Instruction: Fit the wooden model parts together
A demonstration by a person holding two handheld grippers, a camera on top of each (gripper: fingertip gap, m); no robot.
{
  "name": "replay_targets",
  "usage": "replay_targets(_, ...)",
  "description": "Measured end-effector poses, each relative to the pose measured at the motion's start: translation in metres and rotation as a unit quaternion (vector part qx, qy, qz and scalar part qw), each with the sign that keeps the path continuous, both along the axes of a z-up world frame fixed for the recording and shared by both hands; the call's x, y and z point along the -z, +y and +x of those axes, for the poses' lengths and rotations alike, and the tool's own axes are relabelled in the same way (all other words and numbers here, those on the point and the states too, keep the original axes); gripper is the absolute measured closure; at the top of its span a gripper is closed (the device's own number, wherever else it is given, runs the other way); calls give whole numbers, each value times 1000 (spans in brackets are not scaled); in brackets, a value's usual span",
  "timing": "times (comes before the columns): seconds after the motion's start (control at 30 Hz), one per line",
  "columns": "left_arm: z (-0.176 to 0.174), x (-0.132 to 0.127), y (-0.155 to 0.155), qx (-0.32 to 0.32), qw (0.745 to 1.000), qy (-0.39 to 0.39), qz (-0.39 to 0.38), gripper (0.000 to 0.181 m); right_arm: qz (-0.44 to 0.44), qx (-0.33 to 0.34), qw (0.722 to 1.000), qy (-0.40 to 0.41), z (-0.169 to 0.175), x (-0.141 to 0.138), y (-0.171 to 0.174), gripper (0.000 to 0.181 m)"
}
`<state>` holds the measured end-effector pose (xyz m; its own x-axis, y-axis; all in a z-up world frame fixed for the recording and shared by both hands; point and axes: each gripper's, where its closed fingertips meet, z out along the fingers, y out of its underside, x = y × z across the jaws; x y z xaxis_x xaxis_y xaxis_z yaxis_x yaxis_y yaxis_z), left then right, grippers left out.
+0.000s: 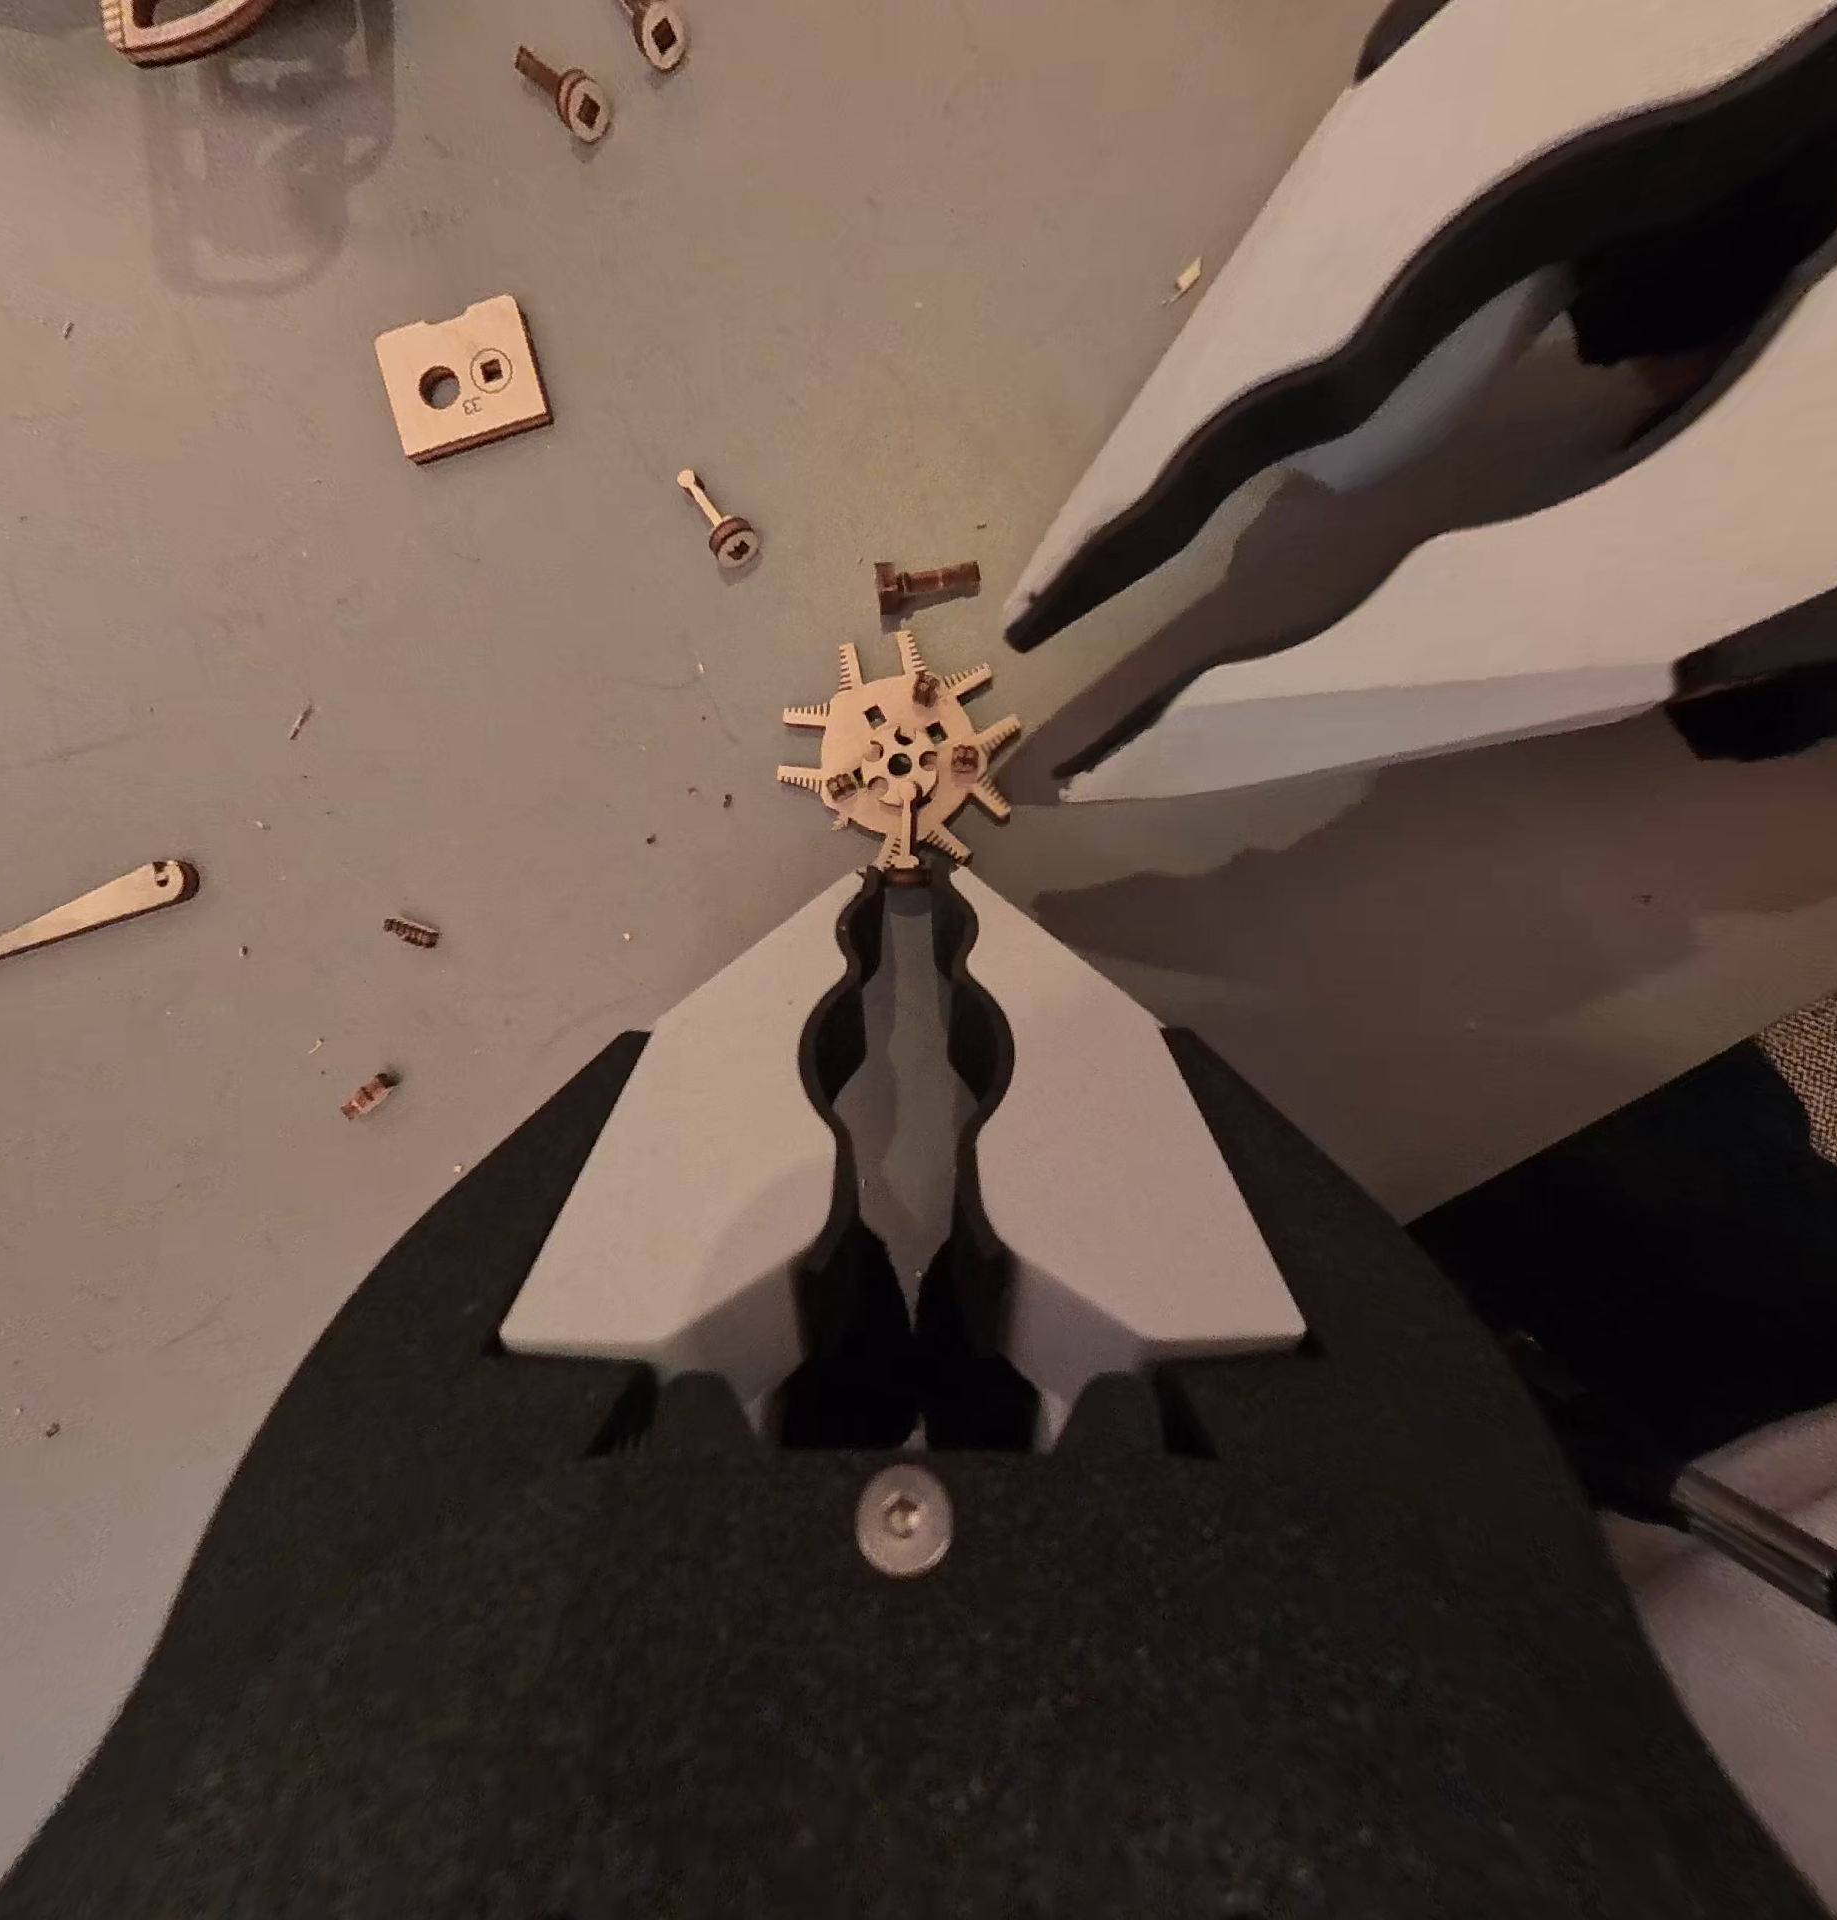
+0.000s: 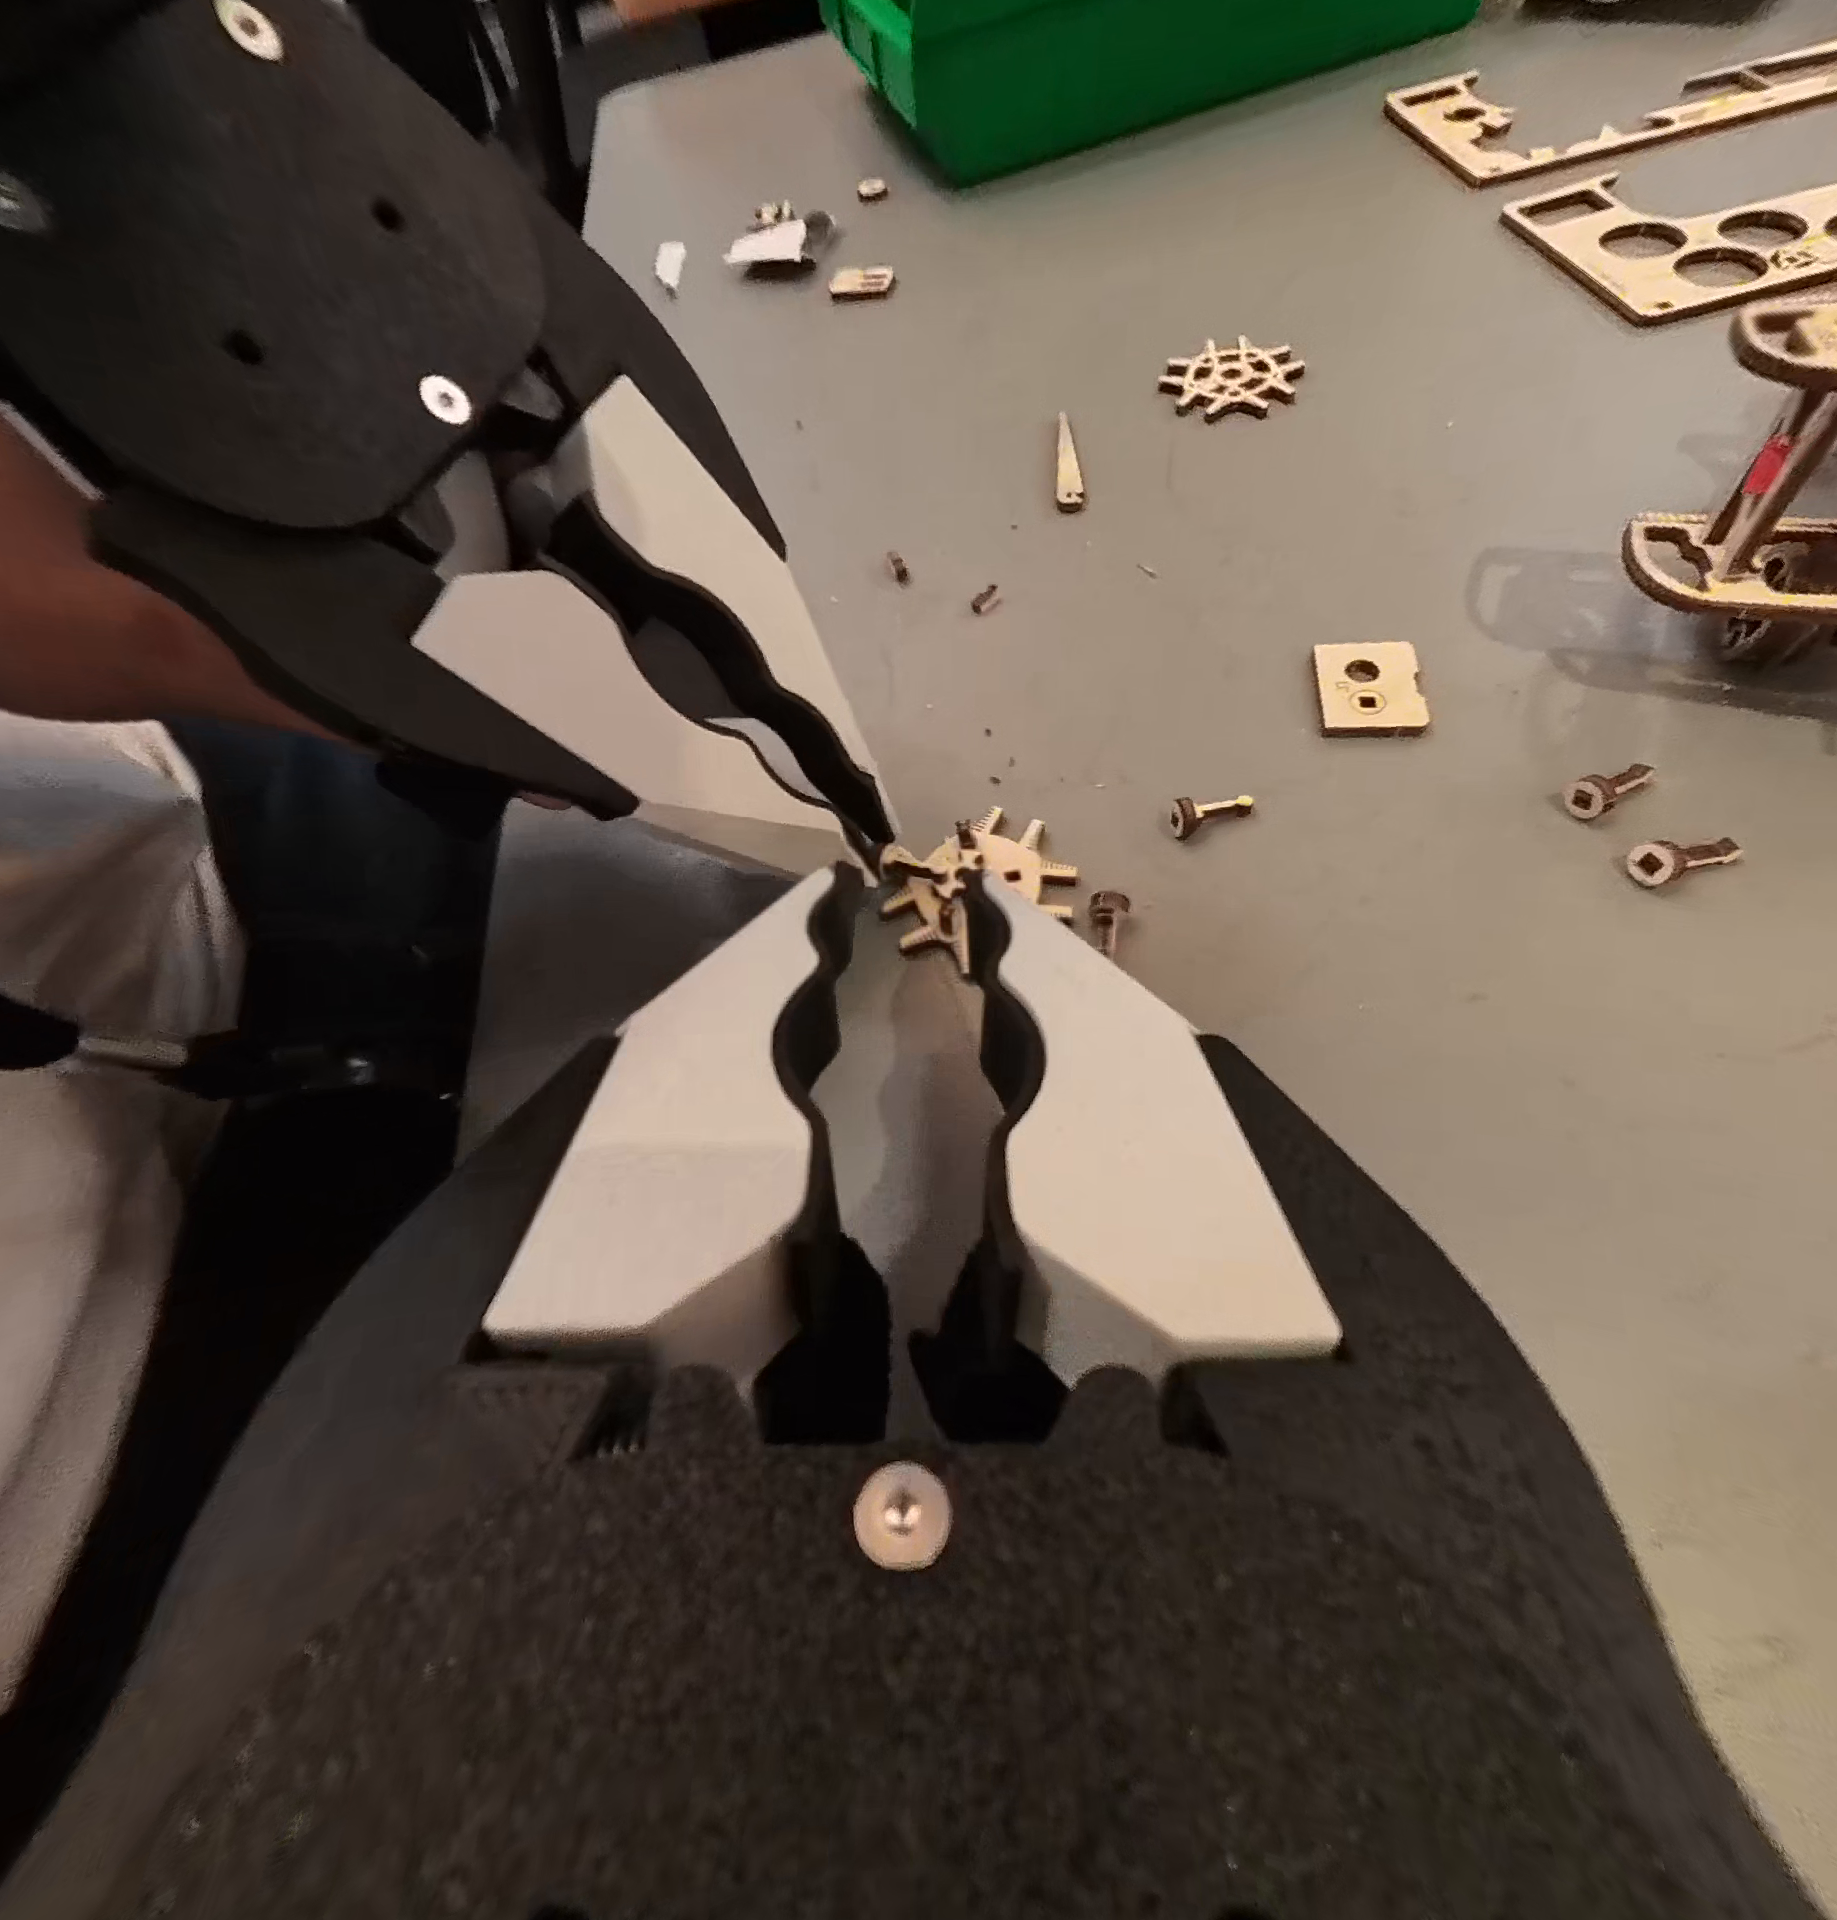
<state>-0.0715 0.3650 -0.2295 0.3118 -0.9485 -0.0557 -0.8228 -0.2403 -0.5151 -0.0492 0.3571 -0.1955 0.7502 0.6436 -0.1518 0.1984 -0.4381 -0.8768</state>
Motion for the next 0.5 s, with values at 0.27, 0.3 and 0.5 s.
replay_targets(0.27,2,-3,1,-1,1000,-8,-1,175,-8,-3,999,-39,-7,10,13,162)
replay_targets(0.3,2,-3,1,0,1000,-8,0,175,-12,-10,999,-43,-10,11,13,165)
replay_targets(0.5,2,-1,0,0,1000,-8,-1,175,-16,-12,997,-69,-11,17,17,181)
